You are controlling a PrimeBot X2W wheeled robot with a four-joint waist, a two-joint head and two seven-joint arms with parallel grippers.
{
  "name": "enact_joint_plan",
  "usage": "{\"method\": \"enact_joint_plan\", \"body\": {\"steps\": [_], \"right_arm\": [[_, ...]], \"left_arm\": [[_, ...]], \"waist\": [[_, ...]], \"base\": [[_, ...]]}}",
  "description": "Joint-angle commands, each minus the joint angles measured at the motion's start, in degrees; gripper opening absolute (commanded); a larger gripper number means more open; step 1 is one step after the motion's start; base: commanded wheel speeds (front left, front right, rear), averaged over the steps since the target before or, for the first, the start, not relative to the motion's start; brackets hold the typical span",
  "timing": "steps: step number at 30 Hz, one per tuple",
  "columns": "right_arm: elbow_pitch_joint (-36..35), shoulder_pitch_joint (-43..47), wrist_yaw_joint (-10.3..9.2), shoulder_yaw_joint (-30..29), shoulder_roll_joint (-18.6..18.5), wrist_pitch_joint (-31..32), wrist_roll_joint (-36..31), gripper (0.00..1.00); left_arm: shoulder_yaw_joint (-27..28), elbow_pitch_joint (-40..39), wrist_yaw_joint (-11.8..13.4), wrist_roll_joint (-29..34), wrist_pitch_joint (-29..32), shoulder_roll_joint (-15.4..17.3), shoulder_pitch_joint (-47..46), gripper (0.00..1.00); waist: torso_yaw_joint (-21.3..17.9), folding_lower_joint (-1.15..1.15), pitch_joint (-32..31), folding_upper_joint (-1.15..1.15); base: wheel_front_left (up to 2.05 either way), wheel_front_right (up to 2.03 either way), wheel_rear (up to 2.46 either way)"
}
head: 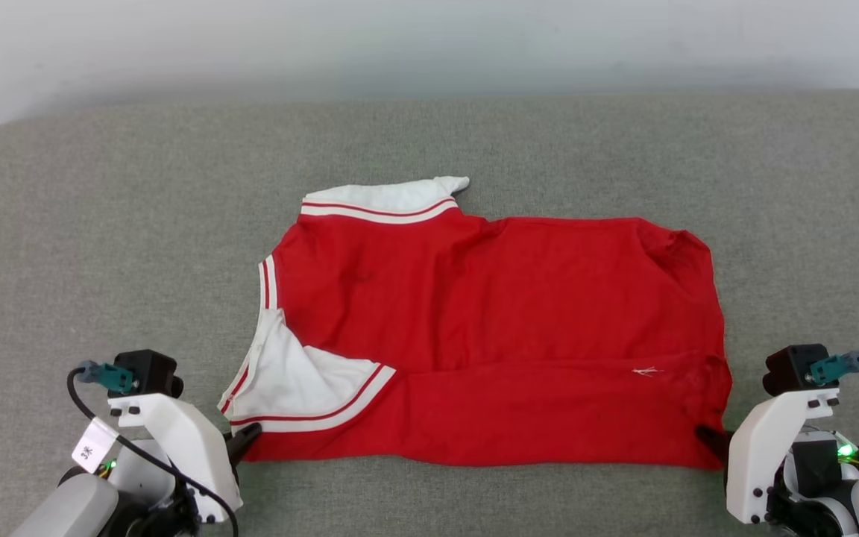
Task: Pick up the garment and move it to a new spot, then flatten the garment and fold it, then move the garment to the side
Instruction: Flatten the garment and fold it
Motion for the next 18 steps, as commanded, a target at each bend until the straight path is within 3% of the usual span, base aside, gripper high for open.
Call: {"method": "enact_joint_plan", "body": {"steps": [1,7,18], "right_arm": [[0.4,0.8,-0.02,0.3,-0.3,0.3,0.0,0.0],[-1.3,3.0,-0.02,1.2,-1.1,0.9,0.4,0.0],[-6.8,11.3,-0.02,0.2,-2.6,4.3,2.1,0.0]], "left_arm": [[0.1,-0.3,0.1,-0.2,-0.3,-0.1,0.8,0.0],[0.7,-1.5,1.7,-1.9,-0.4,0.4,4.7,0.0],[2.3,-6.8,5.7,-4.5,-0.8,4.3,14.8,0.0]], "waist": [[-0.1,0.0,-0.7,0.0],[-0.3,0.0,-5.2,0.0],[0.2,0.0,-10.6,0.0]], "base": [[0.0,0.0,0.0],[0.0,0.0,0.0],[0.0,0.0,0.0]]}}
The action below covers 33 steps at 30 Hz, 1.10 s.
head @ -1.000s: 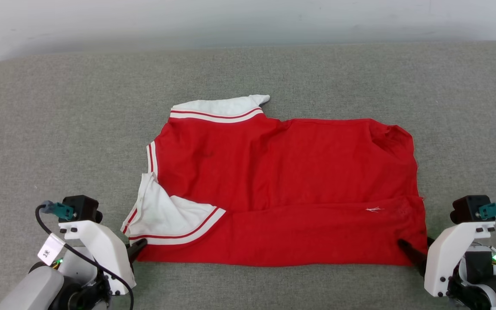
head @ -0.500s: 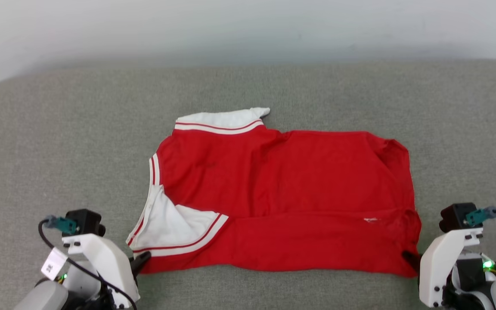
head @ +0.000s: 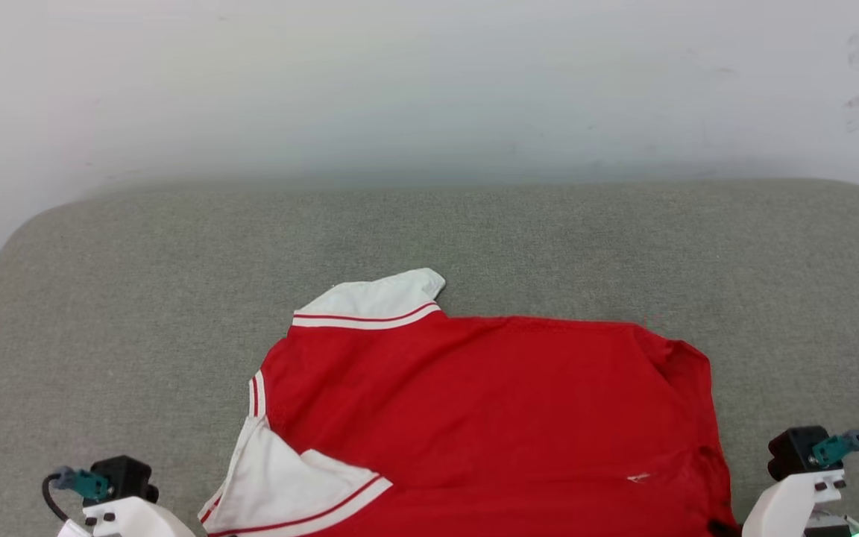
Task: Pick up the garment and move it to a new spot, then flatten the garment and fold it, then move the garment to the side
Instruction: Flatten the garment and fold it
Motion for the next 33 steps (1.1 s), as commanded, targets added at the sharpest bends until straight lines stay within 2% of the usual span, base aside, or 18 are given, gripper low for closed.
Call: {"method": "enact_joint_plan", "body": {"steps": [1,7,8,9,10,11,12,13,19,23,25,29,33], "right_arm": [[-0.3,1.0,-0.04,-0.3,-0.3,0.3,0.2,0.0],[-0.3,4.1,-0.04,-0.8,1.2,0.1,-0.1,0.0],[0.1,4.4,-0.04,-0.7,1.3,-0.4,-0.2,0.24],[0.6,4.6,-0.04,-0.5,1.6,-0.9,-0.2,0.39],[0.7,4.4,-0.04,-0.4,1.9,-2.1,-0.1,0.8],[0.8,4.3,-0.04,-0.1,2.0,-3.4,-0.3,1.0],[0.9,4.2,-0.04,0.1,2.1,-5.0,-0.3,1.0],[0.7,3.9,-0.04,0.1,2.5,-7.1,-0.3,1.0],[1.2,1.9,-0.04,-1.9,4.6,-20.9,-2.6,1.0],[0.8,-0.1,-0.04,-2.0,5.2,-29.9,-5.4,1.0],[0.7,-1.1,-0.04,-1.9,5.7,-33.2,-6.0,1.0],[-0.7,-3.7,-0.04,-2.3,6.2,-38.9,-8.0,1.0],[-2.5,-5.9,-0.04,-3.3,7.4,-41.9,-9.5,1.0]], "left_arm": [[0.0,-0.1,0.4,-0.1,0.0,0.4,0.9,0.0],[-1.6,2.4,-0.6,-0.6,0.1,-1.8,2.2,0.0],[-2.0,3.3,-1.0,-0.7,-0.1,-2.5,2.1,0.0],[-2.3,4.1,-1.2,-0.4,-0.4,-3.0,1.6,0.0],[-2.3,4.9,-1.7,-0.3,-0.8,-3.7,1.0,0.48],[-2.5,5.5,-2.3,-0.3,-1.1,-4.3,0.6,0.55],[-2.6,6.2,-2.6,0.1,-1.5,-4.5,0.1,0.96],[-2.5,6.8,-2.9,0.7,-2.1,-4.7,-0.5,1.0],[-2.4,9.0,-3.3,4.7,-6.7,-5.5,-3.9,1.0],[-1.4,9.8,-3.6,8.2,-13.0,-6.9,-6.6,1.0],[-0.6,10.2,-3.6,9.6,-16.8,-8.0,-7.9,1.0],[0.1,11.0,-5.2,13.2,-23.7,-9.3,-11.2,1.0],[0.3,12.2,-6.3,16.8,-29.4,-10.4,-15.1,1.0]], "waist": [[0.1,0.0,-0.1,0.0],[-0.1,0.0,0.1,0.0],[-0.1,0.0,0.2,0.0],[-0.1,0.0,0.3,0.0],[-0.1,0.0,0.4,0.0],[-0.1,0.0,0.6,0.0],[-0.2,0.0,0.6,0.0],[-0.2,0.0,0.7,0.0],[-0.8,0.0,0.6,0.0],[-1.2,0.0,0.7,0.0],[-1.5,0.0,1.0,0.0],[-2.1,0.0,2.8,0.0],[-3.0,0.0,5.9,0.0]], "base": [[0.0,0.0,0.0],[0.0,0.0,0.0],[0.0,0.0,0.0],[0.0,0.0,0.0],[0.0,0.0,0.0],[0.0,0.0,0.0],[0.0,0.0,0.0],[0.0,0.0,0.0],[0.0,0.0,0.0],[0.0,0.0,0.0],[0.0,0.0,0.0],[0.0,0.0,0.0],[0.0,0.0,0.0]]}}
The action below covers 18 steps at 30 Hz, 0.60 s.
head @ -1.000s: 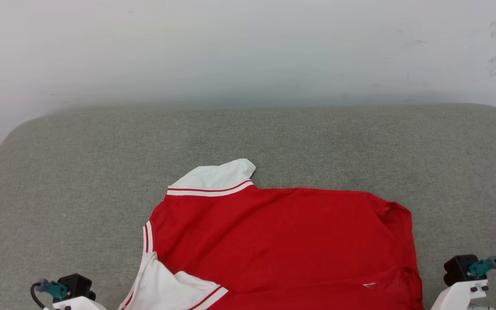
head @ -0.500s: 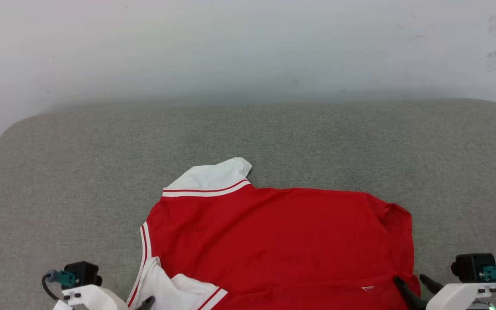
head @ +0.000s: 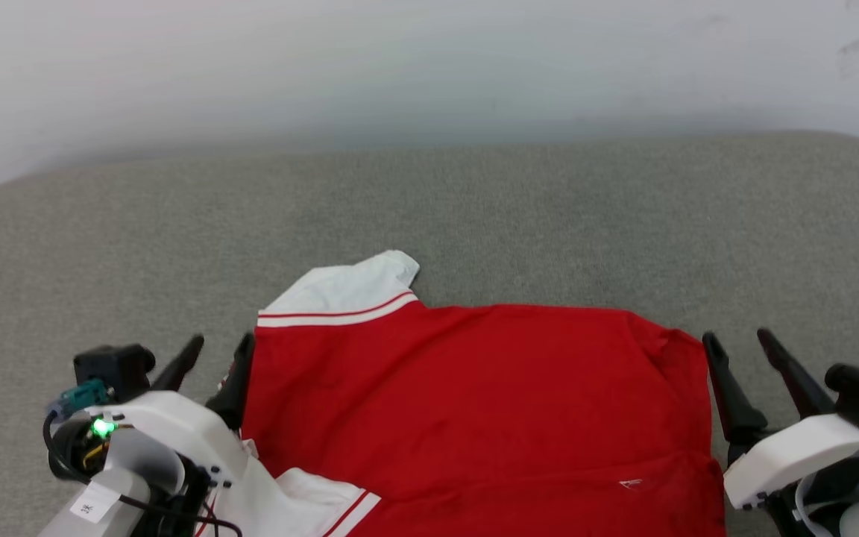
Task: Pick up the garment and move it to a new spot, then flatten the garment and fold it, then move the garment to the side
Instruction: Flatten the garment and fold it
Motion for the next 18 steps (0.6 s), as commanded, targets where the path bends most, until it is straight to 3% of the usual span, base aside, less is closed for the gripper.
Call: {"method": "enact_joint_plan", "body": {"steps": [1,5,10,14,18], "right_arm": [[-0.9,-1.4,-0.02,-0.3,0.6,-0.5,-0.6,1.0],[-3.4,-3.6,-0.02,-0.9,1.7,-1.1,-1.7,1.0],[-5.8,-6.4,-0.02,-1.0,2.8,-1.3,-2.1,1.0],[-5.6,-8.3,-0.02,-0.5,3.3,-1.4,-2.2,1.0],[-4.4,-9.2,-0.02,-0.4,3.8,-1.5,-2.2,1.0]], "left_arm": [[0.2,0.2,-0.2,0.8,-1.4,-0.7,-1.5,1.0],[0.8,1.3,-0.7,3.2,-4.5,-1.2,-6.0,1.0],[0.6,3.3,-2.4,4.2,-3.9,-1.3,-12.4,1.0],[0.4,6.5,-5.4,2.9,-0.1,-0.9,-18.2,1.0],[-0.4,10.6,-8.9,0.1,7.9,0.4,-23.3,1.0]], "waist": [[-0.9,0.0,2.3,0.0],[-1.9,0.0,6.2,0.0],[-3.7,0.0,10.8,0.0],[-5.7,0.0,13.3,0.0],[-7.4,0.0,14.7,0.0]], "base": [[0.0,0.0,0.0],[0.0,0.0,0.0],[0.0,0.0,0.0],[0.0,0.0,0.0],[0.0,0.0,0.0]]}}
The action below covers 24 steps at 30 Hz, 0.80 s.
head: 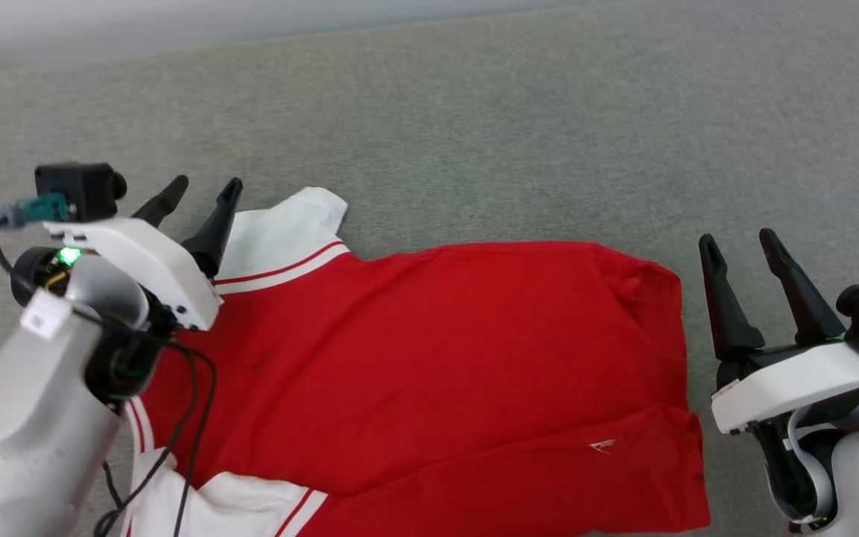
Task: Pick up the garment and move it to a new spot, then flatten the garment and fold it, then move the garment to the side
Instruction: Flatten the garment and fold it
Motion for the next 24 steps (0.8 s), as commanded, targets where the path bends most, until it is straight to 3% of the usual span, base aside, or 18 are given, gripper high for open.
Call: {"method": "enact_joint_plan", "body": {"steps": [1,7,9,15,20,21,22,23,24], "right_arm": [[0.5,-0.8,-0.02,0.1,0.3,-0.3,0.2,1.0],[2.5,-1.1,-0.02,0.4,1.0,-0.7,1.2,1.0],[2.8,-1.2,-0.02,0.6,1.1,-0.8,1.4,1.0],[4.4,-2.0,-0.02,1.7,1.6,-1.4,2.5,1.0],[5.6,-2.3,-0.02,2.0,1.9,-1.8,3.7,1.0],[6.0,-2.3,-0.02,2.1,1.9,-1.5,3.9,1.0],[6.2,-2.4,-0.02,2.1,1.9,-1.4,4.2,1.0],[6.5,-2.6,-0.02,2.2,1.9,-1.1,4.5,1.0],[6.7,-2.7,-0.02,2.5,1.8,-0.9,4.8,1.0]], "left_arm": [[-0.5,1.3,-1.1,-1.0,3.4,1.0,-1.7,1.0],[-3.0,5.1,-3.8,-5.0,20.9,5.1,-7.5,1.0],[-3.4,5.6,-3.9,-5.6,23.6,5.6,-8.1,1.0],[-5.5,8.6,-2.8,-8.4,37.8,8.1,-10.1,1.0],[-8.4,9.7,-1.4,-10.9,48.1,7.6,-8.0,1.0],[-8.6,9.6,-1.2,-11.3,48.7,7.3,-7.7,0.8],[-8.5,9.3,-1.2,-11.5,48.6,6.7,-7.4,0.34],[-8.3,9.2,-1.5,-11.6,47.7,6.2,-7.3,0.18],[-8.2,9.3,-1.7,-12.0,47.2,5.6,-6.9,0.18]], "waist": [[-1.6,-0.01,1.2,0.0],[-3.8,-0.01,2.3,0.0],[-4.1,-0.01,2.5,0.0],[-5.9,-0.01,4.3,0.0],[-6.8,-0.01,5.6,0.0],[-6.9,-0.01,5.9,0.0],[-6.9,-0.01,6.0,0.0],[-6.9,-0.01,6.2,0.0],[-6.9,-0.01,6.3,0.0]], "base": [[0.0,0.0,0.0],[0.0,0.0,0.0],[0.0,0.0,0.0],[0.0,0.0,0.0],[0.0,0.0,0.0],[0.0,0.0,0.0],[0.0,0.0,0.0],[0.0,0.0,0.0],[0.0,0.0,0.0]]}}
